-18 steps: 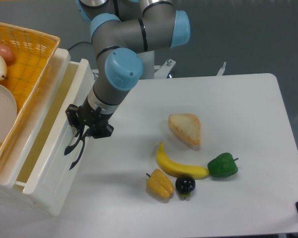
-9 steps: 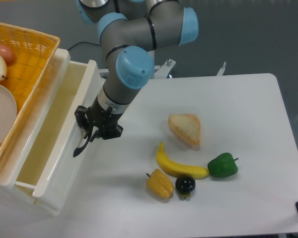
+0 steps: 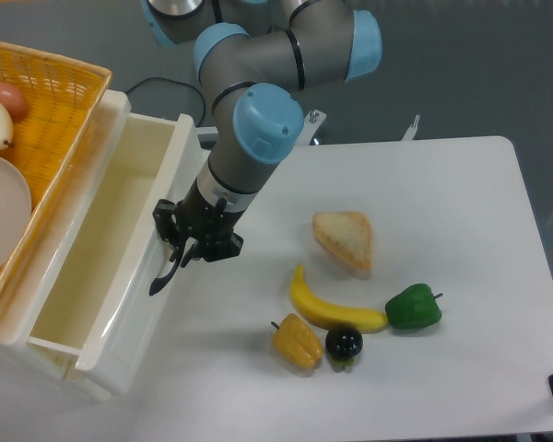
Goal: Slide open the top white drawer
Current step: 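Pull the upper drawer outward by its handle, sliding it open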
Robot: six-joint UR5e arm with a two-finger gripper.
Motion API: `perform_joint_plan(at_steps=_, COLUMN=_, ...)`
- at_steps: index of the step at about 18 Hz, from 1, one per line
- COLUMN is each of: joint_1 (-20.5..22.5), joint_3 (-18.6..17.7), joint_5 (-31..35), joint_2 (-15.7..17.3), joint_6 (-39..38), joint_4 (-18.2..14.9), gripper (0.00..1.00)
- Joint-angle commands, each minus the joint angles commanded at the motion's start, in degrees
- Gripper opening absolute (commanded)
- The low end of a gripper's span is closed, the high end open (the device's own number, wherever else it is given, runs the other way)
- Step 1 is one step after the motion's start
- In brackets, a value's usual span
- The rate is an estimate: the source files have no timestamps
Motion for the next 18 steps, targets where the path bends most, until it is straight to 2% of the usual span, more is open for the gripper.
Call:
perform_joint_plan(at_steps=5, joint_1=0.79, joint_3=0.62, joint_5=0.00, joint_2=-0.97, joint_6=0.09, joint_4=0.18, gripper=0.23)
perform_joint_plan(at_steps=18, joint_1=2.46, joint_3=1.32, joint_5=0.00, joint_2=-0.88, joint_6=0.09, joint_4=0.09, gripper=0.23)
